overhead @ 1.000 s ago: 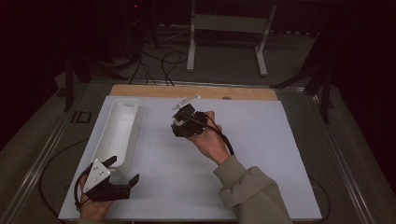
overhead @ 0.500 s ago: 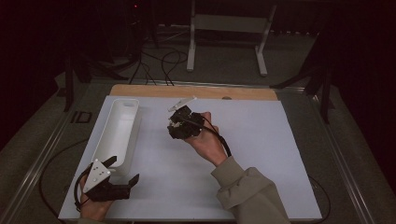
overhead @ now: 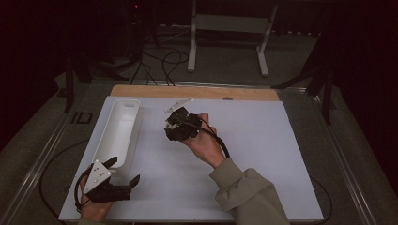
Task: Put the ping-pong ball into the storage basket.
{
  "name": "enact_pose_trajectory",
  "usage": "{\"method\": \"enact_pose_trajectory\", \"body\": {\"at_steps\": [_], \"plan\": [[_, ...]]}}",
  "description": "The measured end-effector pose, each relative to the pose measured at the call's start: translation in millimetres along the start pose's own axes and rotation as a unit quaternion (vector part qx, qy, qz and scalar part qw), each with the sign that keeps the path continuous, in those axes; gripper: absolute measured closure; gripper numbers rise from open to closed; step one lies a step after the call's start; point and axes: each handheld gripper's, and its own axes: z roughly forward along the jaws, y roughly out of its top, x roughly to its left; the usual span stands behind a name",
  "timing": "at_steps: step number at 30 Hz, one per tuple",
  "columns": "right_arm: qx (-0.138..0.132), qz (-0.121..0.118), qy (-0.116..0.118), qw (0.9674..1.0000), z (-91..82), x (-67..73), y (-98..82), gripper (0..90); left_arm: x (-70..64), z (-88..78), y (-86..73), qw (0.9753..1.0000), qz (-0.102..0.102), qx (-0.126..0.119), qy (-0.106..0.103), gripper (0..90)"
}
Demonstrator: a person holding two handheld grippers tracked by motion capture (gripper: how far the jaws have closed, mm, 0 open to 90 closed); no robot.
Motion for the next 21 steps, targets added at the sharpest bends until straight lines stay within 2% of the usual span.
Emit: {"method": "enact_pose_trajectory", "body": {"at_steps": [18,21], "plan": [[0.0,-0.007,0.008,0.9999,4.3,8.8,5.1,51.0,0.1,0.0,0.1,1.0,0.0,0.001,0.0,0.4],[-0.002,-0.006,0.016,0.9999,4.8,10.3,6.8,51.0,0.1,-0.1,0.3,1.0,-0.001,0.002,-0.001,0.4]]}}
